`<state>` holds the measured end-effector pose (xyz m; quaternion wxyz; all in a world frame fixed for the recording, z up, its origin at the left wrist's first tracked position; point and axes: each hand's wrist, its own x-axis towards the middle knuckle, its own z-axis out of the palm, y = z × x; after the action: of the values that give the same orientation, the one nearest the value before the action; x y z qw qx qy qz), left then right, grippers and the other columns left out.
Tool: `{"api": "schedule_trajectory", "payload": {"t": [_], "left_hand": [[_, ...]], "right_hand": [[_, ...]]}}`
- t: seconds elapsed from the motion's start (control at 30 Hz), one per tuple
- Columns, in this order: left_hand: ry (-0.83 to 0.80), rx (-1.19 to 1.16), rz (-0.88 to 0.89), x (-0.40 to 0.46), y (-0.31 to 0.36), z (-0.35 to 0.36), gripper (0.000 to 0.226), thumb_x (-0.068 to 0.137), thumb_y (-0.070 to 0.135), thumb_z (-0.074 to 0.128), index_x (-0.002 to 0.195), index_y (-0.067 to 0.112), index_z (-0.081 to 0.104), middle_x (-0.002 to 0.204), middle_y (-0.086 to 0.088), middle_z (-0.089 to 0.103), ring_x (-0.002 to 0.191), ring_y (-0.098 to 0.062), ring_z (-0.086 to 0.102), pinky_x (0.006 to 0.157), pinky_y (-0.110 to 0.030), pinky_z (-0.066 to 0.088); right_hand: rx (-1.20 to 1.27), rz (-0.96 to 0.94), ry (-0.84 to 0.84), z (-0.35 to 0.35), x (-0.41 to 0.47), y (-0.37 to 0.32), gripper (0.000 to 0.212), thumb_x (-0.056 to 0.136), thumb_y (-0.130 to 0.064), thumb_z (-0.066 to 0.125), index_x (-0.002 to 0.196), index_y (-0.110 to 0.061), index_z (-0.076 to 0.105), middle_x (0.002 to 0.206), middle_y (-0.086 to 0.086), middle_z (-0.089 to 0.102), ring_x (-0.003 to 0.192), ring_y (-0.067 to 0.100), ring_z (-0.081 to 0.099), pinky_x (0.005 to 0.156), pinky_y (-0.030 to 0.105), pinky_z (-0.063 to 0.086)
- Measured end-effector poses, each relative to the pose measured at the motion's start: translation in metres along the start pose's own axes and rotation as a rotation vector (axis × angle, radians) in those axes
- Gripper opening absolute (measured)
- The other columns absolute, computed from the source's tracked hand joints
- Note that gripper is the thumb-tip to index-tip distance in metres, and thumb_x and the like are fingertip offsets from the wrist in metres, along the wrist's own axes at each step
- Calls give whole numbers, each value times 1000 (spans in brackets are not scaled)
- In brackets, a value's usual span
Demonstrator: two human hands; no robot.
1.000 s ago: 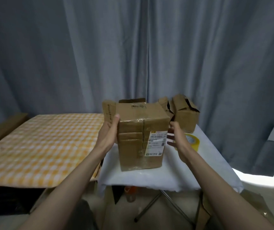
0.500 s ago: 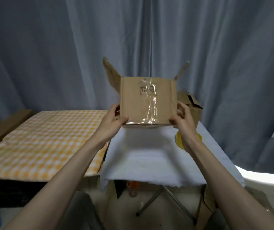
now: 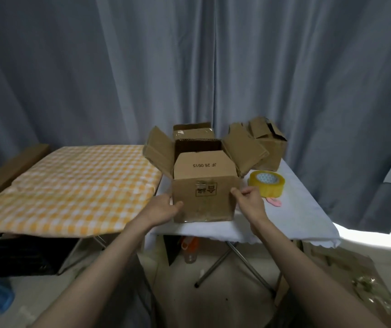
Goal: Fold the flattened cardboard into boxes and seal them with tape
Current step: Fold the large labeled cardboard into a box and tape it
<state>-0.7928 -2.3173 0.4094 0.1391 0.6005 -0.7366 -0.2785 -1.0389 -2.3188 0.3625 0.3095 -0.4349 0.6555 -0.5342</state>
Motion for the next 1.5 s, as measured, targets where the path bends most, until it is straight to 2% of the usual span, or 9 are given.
{"api": "schedule_trajectory", "payload": {"t": [0.1, 0.33, 0.47, 0.6, 0.8, 0.93, 1.07, 1.2, 1.5], "left_hand": [[34, 151, 50, -16, 26, -15, 40, 96, 41, 57, 63, 19, 57, 62, 3, 54, 59, -9, 50, 50, -23, 31], [501, 286, 200, 26, 70, -69, 35, 89, 36, 62, 116, 13, 63, 119, -7, 62, 113, -26, 55, 81, -32, 42], [481, 493, -221, 50, 48, -89, 93, 73, 57, 74, 140, 4, 36, 137, -18, 48, 130, -37, 42, 103, -43, 39], [506, 243, -178, 53, 44, -86, 117, 58, 39, 94, 146, 7, 24, 134, -16, 53, 126, -36, 50, 89, -45, 48], [614, 190, 198, 62, 66, -49, 78, 81, 39, 68, 145, 16, 30, 107, -14, 66, 95, -37, 63, 71, -39, 50], [422, 229, 267, 70, 68, -21, 44, 96, 50, 46, 121, 15, 54, 115, -14, 65, 99, -34, 62, 76, -36, 45], [333, 268, 390, 74, 45, 2, 41, 106, 39, 28, 125, 17, 57, 134, -9, 55, 120, -31, 54, 96, -39, 43], [451, 101, 190, 77, 24, 0, 55, 101, 49, 43, 147, 19, 40, 155, -11, 31, 141, -31, 30, 116, -40, 28], [451, -382, 3, 67, 15, -18, 79, 78, 75, 47, 140, 25, 47, 136, 1, 54, 124, -22, 53, 103, -46, 46]], "right_hand": [[15, -129, 180, -9, -8, -20, 24, 87, -24, 65, 80, -9, 48, 72, 5, 49, 65, 15, 46, 60, 28, 38], [-195, -479, 265, -22, 5, -80, 17, 83, -10, 64, 99, -12, 57, 101, 3, 56, 93, 15, 52, 81, 22, 38], [-117, -204, 290, -31, 33, -96, 60, 88, -13, 67, 141, -6, 40, 142, 15, 37, 131, 29, 39, 109, 34, 34], [-68, -96, 148, -24, 44, -96, 74, 91, -6, 64, 153, -9, 25, 143, 14, 47, 134, 31, 44, 105, 31, 37], [-284, -434, 57, 4, 38, -83, 44, 92, -17, 65, 135, -15, 57, 119, 3, 61, 114, 24, 58, 93, 28, 42], [-577, -547, -130, 16, 34, -63, 53, 89, -56, 57, 134, -28, 61, 129, 3, 57, 116, 23, 53, 96, 37, 45], [-476, -489, -209, 18, 36, -46, 40, 95, -44, 60, 132, -29, 64, 143, 2, 48, 134, 22, 40, 113, 36, 31], [-223, -299, -239, 13, 36, -48, 44, 96, -42, 60, 138, -28, 58, 141, -3, 49, 132, 15, 43, 113, 37, 35], [-131, -145, -207, 36, 32, -71, 69, 87, -63, 60, 145, -30, 46, 132, -9, 60, 119, 14, 56, 107, 41, 44]]}}
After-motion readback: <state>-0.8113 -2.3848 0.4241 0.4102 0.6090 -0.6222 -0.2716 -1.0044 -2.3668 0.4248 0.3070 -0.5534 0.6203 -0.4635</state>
